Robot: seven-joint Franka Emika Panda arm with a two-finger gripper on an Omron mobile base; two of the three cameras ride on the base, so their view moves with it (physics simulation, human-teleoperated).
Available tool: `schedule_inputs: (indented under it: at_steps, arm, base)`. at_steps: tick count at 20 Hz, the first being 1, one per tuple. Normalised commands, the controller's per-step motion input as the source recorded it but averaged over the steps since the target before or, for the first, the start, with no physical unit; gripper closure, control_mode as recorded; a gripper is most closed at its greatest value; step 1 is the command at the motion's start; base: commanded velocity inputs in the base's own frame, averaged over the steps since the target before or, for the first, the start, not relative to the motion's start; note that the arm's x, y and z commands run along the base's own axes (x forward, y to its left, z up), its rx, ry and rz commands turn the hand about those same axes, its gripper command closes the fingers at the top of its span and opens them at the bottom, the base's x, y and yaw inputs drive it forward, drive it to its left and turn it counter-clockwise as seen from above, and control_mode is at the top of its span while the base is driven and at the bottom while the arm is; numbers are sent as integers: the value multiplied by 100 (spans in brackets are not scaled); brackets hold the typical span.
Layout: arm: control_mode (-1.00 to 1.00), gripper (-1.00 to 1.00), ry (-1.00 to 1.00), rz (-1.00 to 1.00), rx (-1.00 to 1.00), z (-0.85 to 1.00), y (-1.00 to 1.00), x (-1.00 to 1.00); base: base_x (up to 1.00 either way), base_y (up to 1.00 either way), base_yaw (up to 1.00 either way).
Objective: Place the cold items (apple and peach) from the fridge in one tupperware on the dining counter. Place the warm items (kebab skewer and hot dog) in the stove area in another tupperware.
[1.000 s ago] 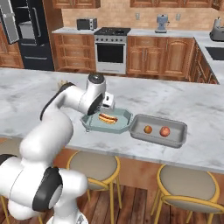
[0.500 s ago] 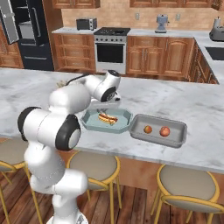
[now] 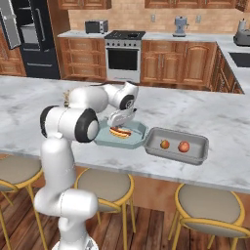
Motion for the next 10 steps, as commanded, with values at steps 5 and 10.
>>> schedule_inputs:
  at_steps: [5, 10]
  arm:
    - [-100, 100, 2, 18, -8, -39, 4, 35]
    - [-100, 100, 1, 8, -7, -36, 25, 17]
  base:
    - [0, 0, 0]
    - [0, 0, 0]
